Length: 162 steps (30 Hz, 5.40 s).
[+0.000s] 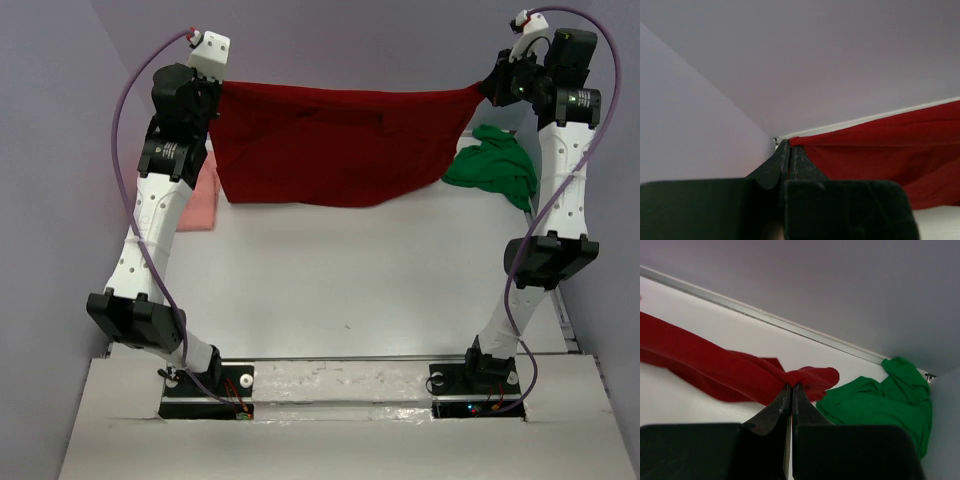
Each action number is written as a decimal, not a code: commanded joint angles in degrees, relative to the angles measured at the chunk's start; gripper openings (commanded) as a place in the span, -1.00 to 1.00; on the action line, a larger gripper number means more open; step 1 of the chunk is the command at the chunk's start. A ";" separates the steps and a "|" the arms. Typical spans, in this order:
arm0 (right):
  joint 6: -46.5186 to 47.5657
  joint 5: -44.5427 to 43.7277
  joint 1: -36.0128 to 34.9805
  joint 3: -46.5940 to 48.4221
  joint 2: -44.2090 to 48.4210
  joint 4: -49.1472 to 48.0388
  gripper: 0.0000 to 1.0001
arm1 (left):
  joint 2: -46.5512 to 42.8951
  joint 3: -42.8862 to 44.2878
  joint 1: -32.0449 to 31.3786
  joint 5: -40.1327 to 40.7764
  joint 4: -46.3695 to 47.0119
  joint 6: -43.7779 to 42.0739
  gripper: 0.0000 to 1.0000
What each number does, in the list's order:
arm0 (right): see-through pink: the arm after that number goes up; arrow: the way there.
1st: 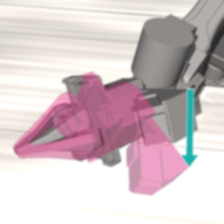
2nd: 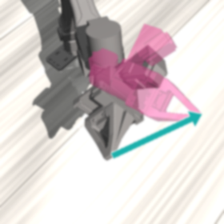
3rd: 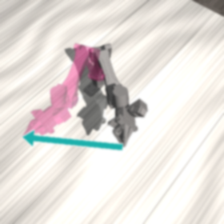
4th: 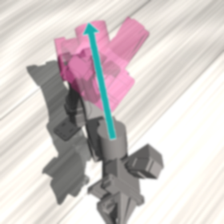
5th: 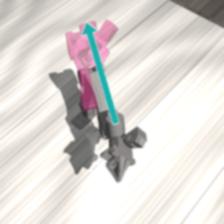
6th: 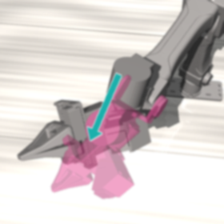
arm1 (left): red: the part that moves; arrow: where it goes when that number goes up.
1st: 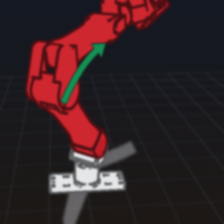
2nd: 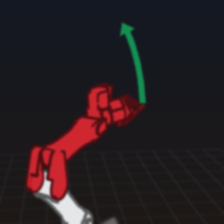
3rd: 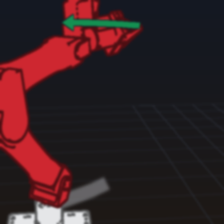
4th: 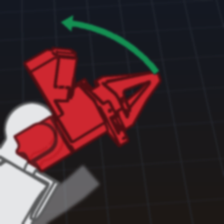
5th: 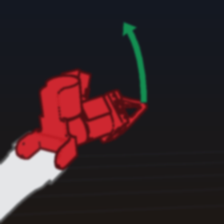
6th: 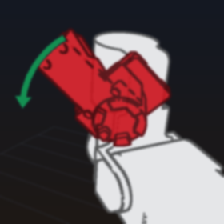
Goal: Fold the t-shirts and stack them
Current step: Flatten the tshirt out
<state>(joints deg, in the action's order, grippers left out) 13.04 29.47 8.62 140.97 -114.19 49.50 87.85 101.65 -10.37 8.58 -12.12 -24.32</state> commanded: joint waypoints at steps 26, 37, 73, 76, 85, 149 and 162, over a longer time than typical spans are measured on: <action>-1.17 3.57 0.43 -12.46 34.38 4.91 -1.00 | -34.50 -15.34 3.69 -8.31 -1.75 1.03 -1.00; 0.32 6.48 0.43 -44.96 60.38 9.20 -1.00 | -53.55 -34.92 8.43 -26.15 -17.83 -2.31 -1.00; -1.53 3.75 0.96 0.11 9.93 -1.68 -1.00 | 2.08 18.87 9.67 -21.59 -4.15 5.68 -1.00; -1.00 4.27 0.96 -6.99 18.53 -2.38 -1.00 | -7.21 9.85 9.67 -22.11 -2.39 4.81 -1.00; 1.46 3.40 0.96 -25.81 39.91 1.12 -1.00 | -33.42 -15.58 9.67 -23.08 -4.13 3.75 -1.00; 7.80 -3.55 0.96 -55.19 66.21 15.89 0.99 | -47.43 -35.48 5.54 -38.98 -30.75 -12.67 0.98; 4.54 7.44 0.96 -57.82 38.89 0.34 0.99 | -35.31 -40.63 5.54 -41.09 -12.69 -5.76 0.98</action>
<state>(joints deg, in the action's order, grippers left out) 18.41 32.58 9.32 85.34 -68.49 55.88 47.00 67.53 -5.08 -30.55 -34.83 -34.52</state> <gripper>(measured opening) 0.994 0.989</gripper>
